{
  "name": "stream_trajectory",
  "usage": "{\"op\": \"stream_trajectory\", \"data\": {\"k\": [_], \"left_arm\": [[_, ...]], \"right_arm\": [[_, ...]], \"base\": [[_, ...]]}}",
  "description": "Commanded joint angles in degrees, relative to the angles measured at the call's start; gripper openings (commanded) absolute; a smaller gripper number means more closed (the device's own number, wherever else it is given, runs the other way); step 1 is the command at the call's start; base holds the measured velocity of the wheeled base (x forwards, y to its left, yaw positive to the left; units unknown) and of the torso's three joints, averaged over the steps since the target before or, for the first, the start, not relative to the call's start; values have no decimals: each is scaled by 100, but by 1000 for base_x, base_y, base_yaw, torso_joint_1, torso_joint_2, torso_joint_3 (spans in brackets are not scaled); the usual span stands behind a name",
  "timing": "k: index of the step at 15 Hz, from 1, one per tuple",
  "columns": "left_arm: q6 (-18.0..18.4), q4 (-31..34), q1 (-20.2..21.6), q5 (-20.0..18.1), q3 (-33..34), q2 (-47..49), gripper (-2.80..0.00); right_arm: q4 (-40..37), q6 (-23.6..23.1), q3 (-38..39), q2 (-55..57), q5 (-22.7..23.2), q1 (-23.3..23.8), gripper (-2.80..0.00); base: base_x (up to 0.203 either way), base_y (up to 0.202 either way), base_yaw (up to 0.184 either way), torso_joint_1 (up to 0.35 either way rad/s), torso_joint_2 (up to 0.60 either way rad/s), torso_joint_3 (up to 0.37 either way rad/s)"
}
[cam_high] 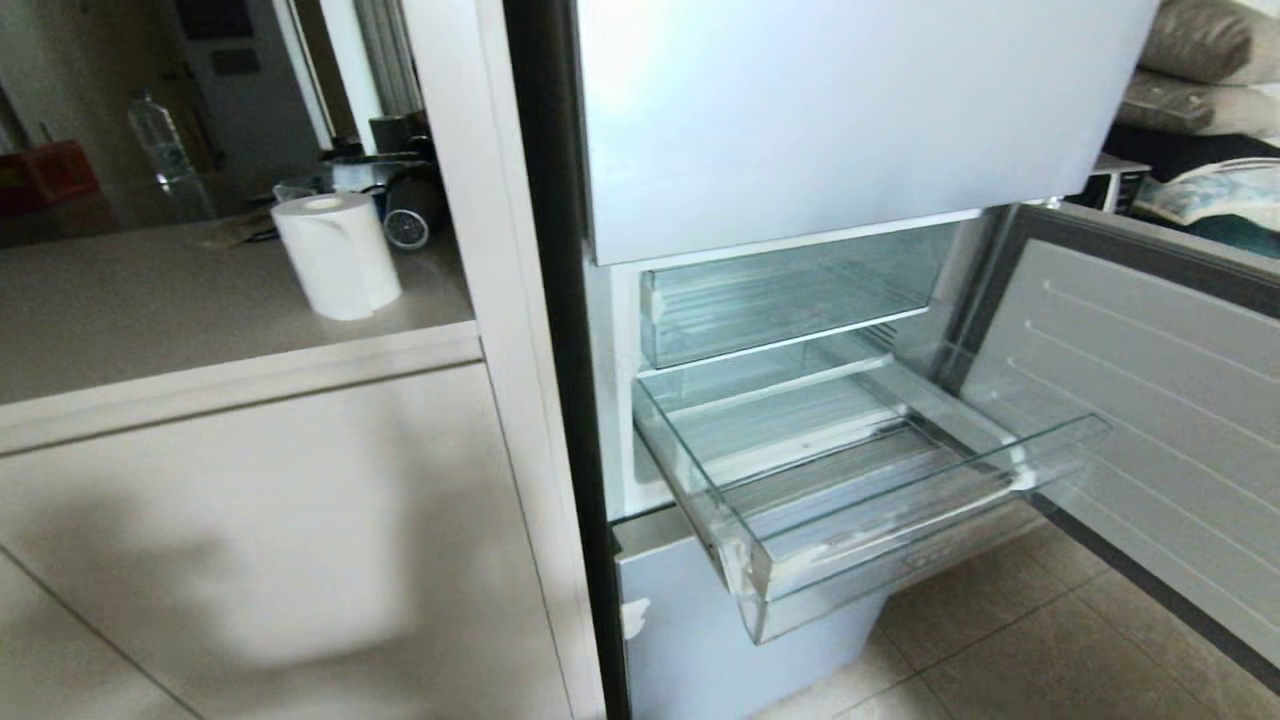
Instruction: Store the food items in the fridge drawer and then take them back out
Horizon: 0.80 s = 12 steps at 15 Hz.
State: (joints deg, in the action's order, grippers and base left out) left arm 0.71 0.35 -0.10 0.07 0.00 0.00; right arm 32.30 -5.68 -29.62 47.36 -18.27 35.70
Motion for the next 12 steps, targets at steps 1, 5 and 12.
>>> {"op": "stream_trajectory", "data": {"k": [1, 5, 12], "left_arm": [[0, 0, 1, 1, 0, 9, -280], [0, 0, 1, 1, 0, 9, -280], [0, 0, 1, 1, 0, 8, -280]], "right_arm": [[171, -4, 32, -61, 0, 223, -280], [198, 28, 14, 2, 139, 653, -280], [193, 684, 7, 1556, 1607, 2614, -280]], "base": [[1, 6, -173, -1, 2, 4], [-1, 7, -177, 2, 0, 1], [-2, 4, -97, 2, 0, 1]]}}
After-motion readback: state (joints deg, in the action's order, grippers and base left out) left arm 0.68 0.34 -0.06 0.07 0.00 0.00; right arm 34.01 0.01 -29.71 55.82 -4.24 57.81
